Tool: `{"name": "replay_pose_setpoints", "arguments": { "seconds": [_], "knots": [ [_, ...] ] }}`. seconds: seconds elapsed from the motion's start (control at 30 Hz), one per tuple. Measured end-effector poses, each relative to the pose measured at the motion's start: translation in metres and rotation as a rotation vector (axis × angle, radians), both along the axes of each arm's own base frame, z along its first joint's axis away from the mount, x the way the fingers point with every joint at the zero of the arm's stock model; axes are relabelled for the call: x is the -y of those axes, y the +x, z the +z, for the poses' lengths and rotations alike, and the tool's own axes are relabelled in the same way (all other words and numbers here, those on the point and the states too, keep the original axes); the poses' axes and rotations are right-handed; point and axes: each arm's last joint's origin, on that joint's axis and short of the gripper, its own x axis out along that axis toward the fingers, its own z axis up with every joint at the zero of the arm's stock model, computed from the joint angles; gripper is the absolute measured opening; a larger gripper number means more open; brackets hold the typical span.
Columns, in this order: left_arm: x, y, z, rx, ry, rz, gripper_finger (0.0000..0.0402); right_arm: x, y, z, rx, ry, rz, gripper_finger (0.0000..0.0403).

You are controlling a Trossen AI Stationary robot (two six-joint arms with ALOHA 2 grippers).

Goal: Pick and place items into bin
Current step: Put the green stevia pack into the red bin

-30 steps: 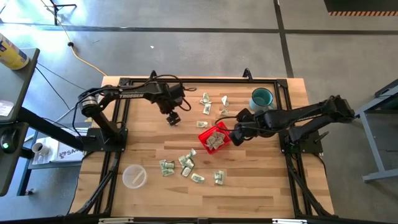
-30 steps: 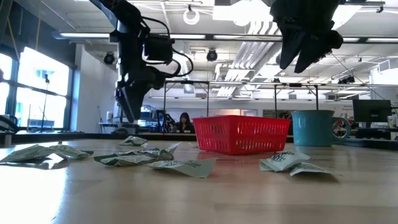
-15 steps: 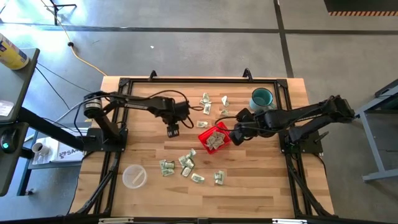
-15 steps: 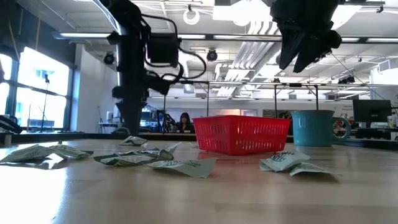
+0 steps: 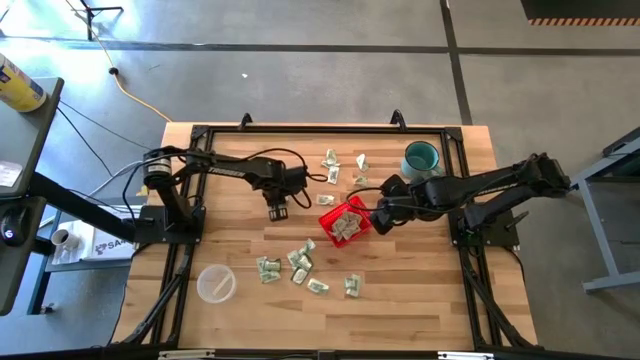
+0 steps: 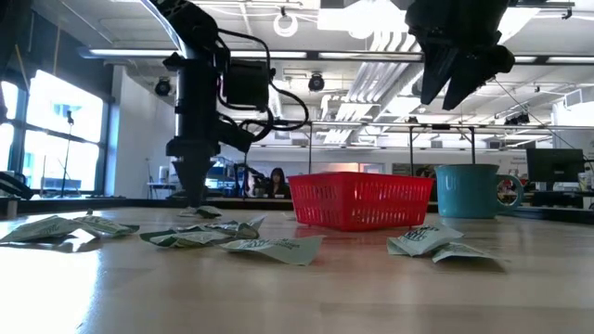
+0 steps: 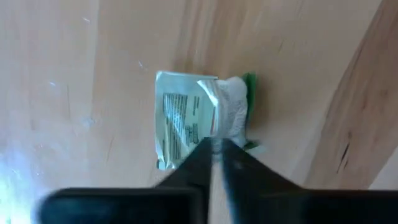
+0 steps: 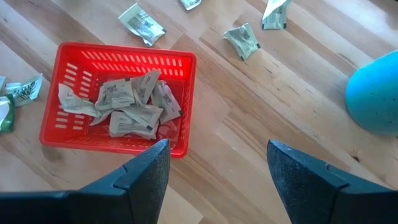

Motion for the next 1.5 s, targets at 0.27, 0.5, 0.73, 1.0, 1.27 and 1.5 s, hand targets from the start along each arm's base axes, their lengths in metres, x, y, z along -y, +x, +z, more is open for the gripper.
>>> {"name": "replay_pose_setpoints", "arguments": {
  "seconds": [0.27, 0.5, 0.73, 1.0, 1.27, 1.5],
  "knots": [
    [0.001, 0.014, 0.025, 0.070, -0.134, -0.008, 0.0050, 0.000, -0.001, 0.000, -0.003, 0.001, -0.009, 0.0257],
    [-0.001, 0.020, 0.041, 0.083, -0.111, -0.007, 0.0022, 0.000, -0.001, 0.000, -0.006, 0.002, -0.007, 0.0257],
    [0.000, 0.011, 0.032, 0.016, -0.071, 0.128, 0.0187, 0.000, -0.001, 0.000, -0.006, -0.001, -0.006, 0.0257],
    [-0.002, 0.018, 0.028, 0.072, -0.068, 0.182, 0.0323, 0.000, -0.001, 0.000, -0.014, -0.007, 0.012, 0.0257],
    [-0.002, 0.025, -0.002, -0.029, -0.076, 0.208, 0.0272, -0.001, -0.001, -0.001, -0.019, 0.039, 0.020, 0.0257],
    [-0.003, 0.026, -0.011, -0.064, -0.042, 0.209, 0.0194, -0.001, -0.001, -0.001, -0.006, 0.066, -0.029, 0.0257]
  ]
}}
